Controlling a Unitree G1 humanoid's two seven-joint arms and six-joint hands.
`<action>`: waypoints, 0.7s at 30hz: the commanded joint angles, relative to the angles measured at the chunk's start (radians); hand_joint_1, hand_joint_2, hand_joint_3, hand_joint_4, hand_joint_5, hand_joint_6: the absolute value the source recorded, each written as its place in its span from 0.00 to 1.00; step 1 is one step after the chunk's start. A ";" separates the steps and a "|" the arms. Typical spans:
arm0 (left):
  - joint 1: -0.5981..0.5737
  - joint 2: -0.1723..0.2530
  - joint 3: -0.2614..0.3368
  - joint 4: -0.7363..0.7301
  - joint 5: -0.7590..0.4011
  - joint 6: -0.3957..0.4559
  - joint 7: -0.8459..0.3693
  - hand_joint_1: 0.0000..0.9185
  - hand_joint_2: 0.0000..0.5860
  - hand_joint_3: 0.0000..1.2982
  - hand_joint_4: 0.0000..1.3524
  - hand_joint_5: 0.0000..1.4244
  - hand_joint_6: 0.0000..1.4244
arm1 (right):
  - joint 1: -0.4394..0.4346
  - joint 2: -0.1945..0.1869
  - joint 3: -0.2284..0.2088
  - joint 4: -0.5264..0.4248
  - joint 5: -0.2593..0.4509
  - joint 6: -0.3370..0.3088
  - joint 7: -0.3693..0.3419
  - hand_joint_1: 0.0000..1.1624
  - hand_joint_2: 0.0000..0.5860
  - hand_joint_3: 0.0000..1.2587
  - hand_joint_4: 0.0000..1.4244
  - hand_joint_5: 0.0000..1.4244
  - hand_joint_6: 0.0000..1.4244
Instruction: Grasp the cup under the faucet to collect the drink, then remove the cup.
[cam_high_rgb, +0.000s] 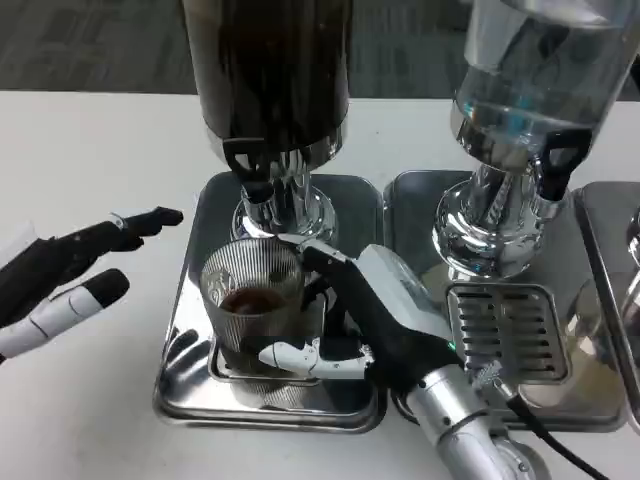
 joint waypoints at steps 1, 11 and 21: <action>0.000 0.016 -0.002 0.002 0.018 -0.015 0.014 0.00 0.22 0.16 0.08 0.08 0.10 | 0.014 -0.007 0.001 -0.001 -0.010 -0.038 -0.048 0.55 0.35 0.23 0.29 0.46 0.70; 0.005 0.017 -0.005 0.002 0.021 -0.016 0.020 0.00 0.23 0.15 0.08 0.08 0.10 | 0.037 -0.008 -0.009 0.011 -0.023 -0.103 -0.143 0.56 0.37 0.27 0.33 0.51 0.75; 0.004 0.009 -0.021 -0.002 0.017 -0.013 0.011 0.00 0.23 0.15 0.08 0.08 0.10 | 0.074 -0.013 -0.034 -0.021 -0.018 -0.125 -0.177 0.56 0.37 0.30 0.35 0.53 0.78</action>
